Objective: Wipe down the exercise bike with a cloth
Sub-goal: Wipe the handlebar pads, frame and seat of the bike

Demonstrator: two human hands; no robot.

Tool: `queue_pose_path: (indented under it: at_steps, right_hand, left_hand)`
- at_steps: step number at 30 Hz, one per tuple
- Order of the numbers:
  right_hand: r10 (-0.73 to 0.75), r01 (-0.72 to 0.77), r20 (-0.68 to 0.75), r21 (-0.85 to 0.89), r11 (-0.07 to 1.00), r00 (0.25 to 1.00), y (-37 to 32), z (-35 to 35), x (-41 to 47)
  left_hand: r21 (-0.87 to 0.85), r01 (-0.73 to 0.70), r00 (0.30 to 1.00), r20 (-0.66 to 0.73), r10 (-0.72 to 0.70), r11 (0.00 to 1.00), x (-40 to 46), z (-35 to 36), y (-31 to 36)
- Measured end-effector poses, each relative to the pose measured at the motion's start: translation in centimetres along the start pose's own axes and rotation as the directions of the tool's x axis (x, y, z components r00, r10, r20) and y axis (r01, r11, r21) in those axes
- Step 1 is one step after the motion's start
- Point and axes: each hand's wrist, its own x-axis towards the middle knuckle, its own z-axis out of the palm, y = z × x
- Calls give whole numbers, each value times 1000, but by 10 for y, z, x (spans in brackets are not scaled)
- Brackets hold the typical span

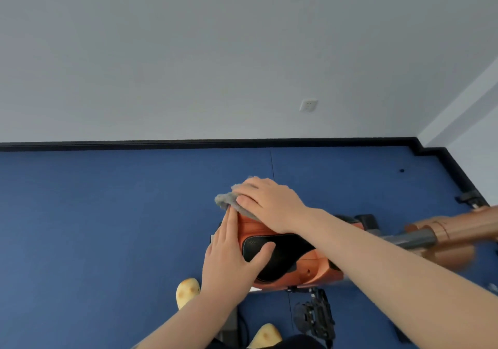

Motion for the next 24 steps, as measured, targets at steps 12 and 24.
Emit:
queue_pose_path:
  at_steps: [12, 24]
  right_hand:
    - [149, -129, -197, 110, 986, 969, 6, 6, -23]
    - [354, -383, -399, 8, 924, 846, -3, 15, -59]
  left_hand:
    - [15, -91, 995, 33, 90, 996, 21, -18, 2]
    - [105, -355, 929, 152, 338, 929, 81, -11, 6]
